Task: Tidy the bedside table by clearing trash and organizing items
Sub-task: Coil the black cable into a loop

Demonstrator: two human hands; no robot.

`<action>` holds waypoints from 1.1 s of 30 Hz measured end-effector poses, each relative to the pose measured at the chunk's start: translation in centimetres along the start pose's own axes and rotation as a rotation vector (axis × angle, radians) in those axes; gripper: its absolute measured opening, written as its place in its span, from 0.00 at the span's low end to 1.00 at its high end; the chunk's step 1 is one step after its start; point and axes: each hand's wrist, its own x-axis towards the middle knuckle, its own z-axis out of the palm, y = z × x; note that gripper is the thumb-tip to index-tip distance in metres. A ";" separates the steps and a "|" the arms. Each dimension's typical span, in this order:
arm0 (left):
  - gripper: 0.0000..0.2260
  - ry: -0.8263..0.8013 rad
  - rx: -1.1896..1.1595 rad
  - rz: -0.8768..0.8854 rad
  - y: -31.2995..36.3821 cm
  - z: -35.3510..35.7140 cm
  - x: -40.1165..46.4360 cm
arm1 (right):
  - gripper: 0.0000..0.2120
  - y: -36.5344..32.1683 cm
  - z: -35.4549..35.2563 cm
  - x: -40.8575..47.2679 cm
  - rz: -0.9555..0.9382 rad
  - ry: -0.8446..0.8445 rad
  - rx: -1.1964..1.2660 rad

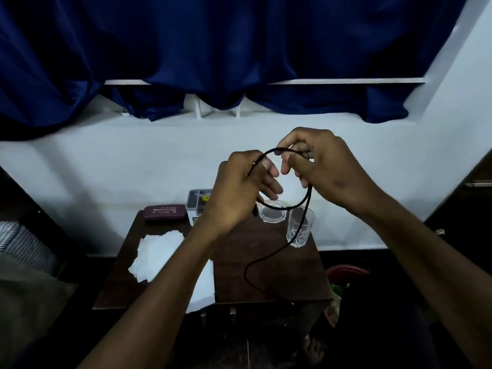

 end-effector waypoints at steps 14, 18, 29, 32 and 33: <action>0.16 0.590 -0.846 -0.271 0.0 3.8 -0.1 | 0.08 0.5 8.8 -3.7 0.483 0.323 0.967; 0.16 0.617 -0.815 -0.328 -1.0 5.5 -1.3 | 0.09 -0.6 8.7 -2.3 0.447 0.493 0.983; 0.28 0.349 -0.269 -0.267 -0.4 2.7 -3.9 | 0.14 0.3 3.5 0.1 0.256 0.177 0.462; 0.27 0.191 0.350 -0.069 0.5 -0.3 -2.1 | 0.12 -0.2 1.4 0.5 0.181 -0.166 0.119; 0.22 0.133 0.468 -0.054 1.0 -0.7 -1.3 | 0.13 -0.4 1.2 0.6 0.176 -0.226 0.055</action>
